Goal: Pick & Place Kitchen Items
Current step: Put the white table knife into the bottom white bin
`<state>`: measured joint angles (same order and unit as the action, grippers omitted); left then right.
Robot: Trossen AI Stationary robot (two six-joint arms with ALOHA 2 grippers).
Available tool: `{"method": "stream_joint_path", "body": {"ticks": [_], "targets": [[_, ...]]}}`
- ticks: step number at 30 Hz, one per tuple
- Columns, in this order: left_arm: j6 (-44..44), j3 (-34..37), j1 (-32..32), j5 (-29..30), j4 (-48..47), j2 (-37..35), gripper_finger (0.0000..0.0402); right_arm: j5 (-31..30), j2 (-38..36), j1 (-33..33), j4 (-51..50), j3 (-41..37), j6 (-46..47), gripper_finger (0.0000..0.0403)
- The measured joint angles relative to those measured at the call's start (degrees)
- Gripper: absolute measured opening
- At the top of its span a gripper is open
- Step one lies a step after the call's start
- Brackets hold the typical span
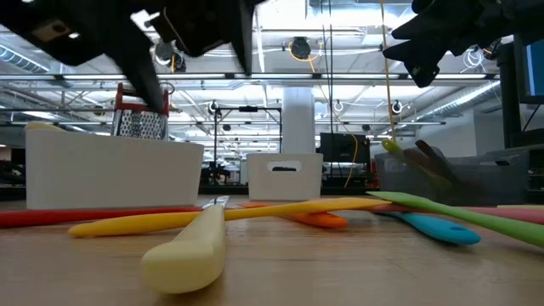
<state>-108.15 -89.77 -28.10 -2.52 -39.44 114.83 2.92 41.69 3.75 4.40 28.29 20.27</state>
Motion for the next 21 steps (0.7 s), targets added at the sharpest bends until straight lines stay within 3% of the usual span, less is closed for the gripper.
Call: {"method": "stream_joint_path", "body": {"ticks": [21], "targets": [[-4.5, -1.8, 0.8, 0.6, -3.3, 5.3, 0.0225, 0.1, 0.0, 0.0, -0.2, 0.0, -0.2, 0.0141]]}}
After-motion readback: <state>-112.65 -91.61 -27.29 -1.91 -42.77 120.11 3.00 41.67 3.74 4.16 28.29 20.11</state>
